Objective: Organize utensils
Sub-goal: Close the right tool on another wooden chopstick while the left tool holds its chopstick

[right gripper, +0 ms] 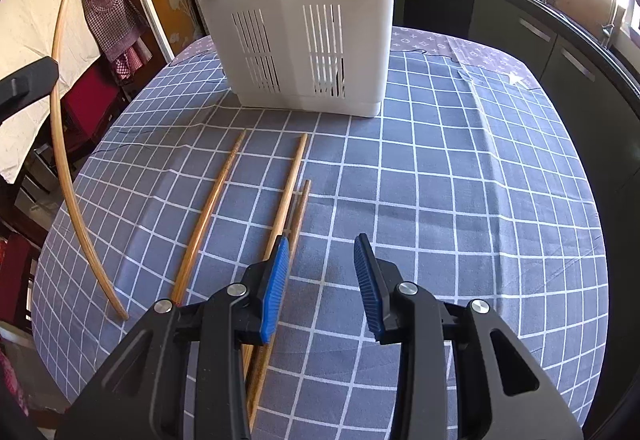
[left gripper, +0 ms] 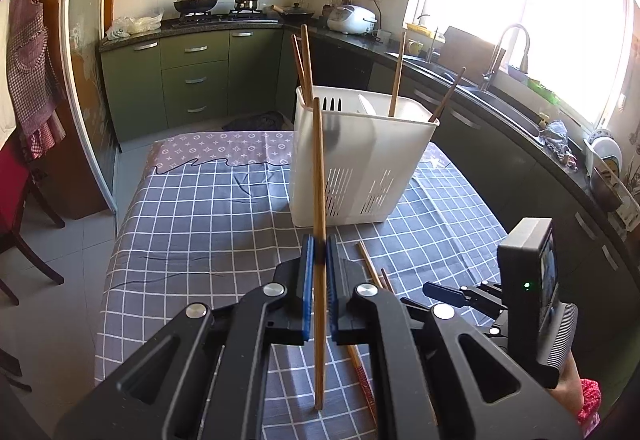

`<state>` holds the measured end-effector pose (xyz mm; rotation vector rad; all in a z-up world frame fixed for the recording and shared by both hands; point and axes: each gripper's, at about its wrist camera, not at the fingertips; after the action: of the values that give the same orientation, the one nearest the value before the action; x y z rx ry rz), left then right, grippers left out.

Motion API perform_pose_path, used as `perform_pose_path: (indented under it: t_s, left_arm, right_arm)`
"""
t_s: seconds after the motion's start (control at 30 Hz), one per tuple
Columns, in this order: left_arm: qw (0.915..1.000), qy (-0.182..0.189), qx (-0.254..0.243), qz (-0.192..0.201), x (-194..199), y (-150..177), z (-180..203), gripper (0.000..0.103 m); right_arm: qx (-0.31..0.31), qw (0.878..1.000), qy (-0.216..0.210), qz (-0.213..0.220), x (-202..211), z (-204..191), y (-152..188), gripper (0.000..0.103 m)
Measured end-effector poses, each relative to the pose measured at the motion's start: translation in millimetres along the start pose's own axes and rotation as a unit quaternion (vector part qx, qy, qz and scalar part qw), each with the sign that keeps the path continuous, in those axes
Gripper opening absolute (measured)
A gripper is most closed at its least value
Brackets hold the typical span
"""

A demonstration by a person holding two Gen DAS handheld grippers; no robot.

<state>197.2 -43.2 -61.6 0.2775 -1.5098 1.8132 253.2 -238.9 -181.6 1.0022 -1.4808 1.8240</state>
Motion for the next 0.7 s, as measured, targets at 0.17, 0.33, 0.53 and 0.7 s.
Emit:
perform_pose_path:
  t_s: [0.17, 0.33, 0.53, 0.7]
  left_arm:
    - [1.0, 0.002, -0.004, 0.002, 3, 2, 1, 0.006]
    - [1.0, 0.002, -0.004, 0.003, 4, 3, 1, 0.006]
    - [1.0, 0.003, -0.003, 0.003, 5, 3, -1, 0.006]
    - [1.0, 0.003, -0.005, -0.003, 4, 6, -1, 0.006]
  right_arm:
    - [0.017, 1.0, 0.011, -0.007, -6, -8, -1, 0.034]
    - [0.008, 1.0, 0.027, -0.011, -7, 1, -4, 0.034]
    - [0.015, 1.0, 0.016, -0.02, -7, -4, -5, 0.034]
    - [0.024, 0.999, 0.02, -0.022, -11, -17, -3, 0.033]
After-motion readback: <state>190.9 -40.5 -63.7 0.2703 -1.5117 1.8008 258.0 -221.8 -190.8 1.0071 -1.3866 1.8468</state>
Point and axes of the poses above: each gripper's, at about its wrist camera, not at the fingertips, and x roughly against the way its jaws point, z to its right, y to its underside, and after that the axes turned 12 degrees about y, right-handed
